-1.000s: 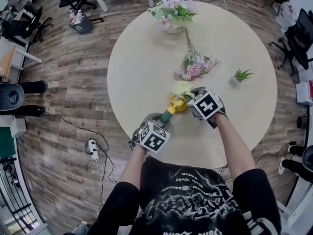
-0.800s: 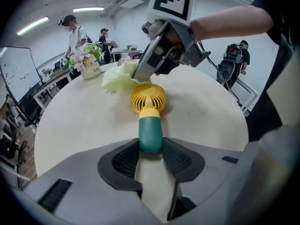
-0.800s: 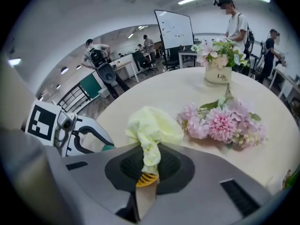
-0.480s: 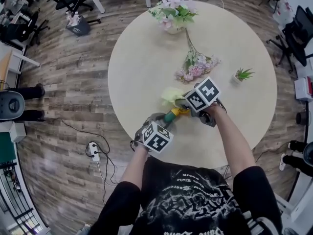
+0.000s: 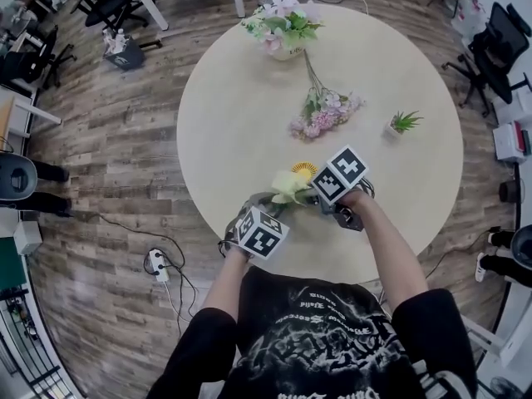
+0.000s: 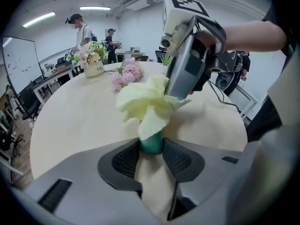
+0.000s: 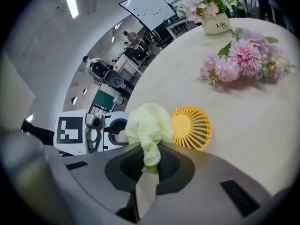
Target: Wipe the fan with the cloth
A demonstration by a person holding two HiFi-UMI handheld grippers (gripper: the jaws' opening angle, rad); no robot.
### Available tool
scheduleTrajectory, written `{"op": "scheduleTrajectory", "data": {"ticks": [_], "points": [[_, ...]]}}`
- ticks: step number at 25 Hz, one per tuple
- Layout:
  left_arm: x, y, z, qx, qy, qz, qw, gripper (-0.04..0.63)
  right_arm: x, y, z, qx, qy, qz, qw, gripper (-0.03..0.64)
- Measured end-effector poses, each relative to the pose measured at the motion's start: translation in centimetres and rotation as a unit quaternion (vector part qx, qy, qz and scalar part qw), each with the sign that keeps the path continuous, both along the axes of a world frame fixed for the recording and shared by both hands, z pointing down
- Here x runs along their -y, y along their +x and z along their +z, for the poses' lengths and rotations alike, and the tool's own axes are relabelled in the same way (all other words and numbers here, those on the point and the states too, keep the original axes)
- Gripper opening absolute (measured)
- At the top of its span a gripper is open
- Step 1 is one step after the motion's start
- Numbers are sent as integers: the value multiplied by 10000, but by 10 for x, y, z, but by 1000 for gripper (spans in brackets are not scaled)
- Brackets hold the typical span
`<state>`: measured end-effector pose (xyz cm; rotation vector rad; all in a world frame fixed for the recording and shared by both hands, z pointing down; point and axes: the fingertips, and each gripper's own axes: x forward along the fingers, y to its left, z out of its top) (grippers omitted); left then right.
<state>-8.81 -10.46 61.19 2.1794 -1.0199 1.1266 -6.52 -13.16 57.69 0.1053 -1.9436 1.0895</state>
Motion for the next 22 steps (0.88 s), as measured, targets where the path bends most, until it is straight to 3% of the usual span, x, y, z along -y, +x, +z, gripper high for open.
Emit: {"op": "scheduleTrajectory", "data": {"ticks": [5,12,18,22], "points": [[-1,1,-2,-6,-7,65,10000,177,-9,27,15,-283,-181,261,9991,40],[0,1,-1,12,3,214,9998,178,7,53,25,-617,56,662,9959,40],[-1,1,-1,93,34,356,9993,178,37,74,26,-1083,772,976,9863,40],[-1,8,0,133,48,567,9983,177,61,86,18,-1429,1547,1100,9714,40]]}}
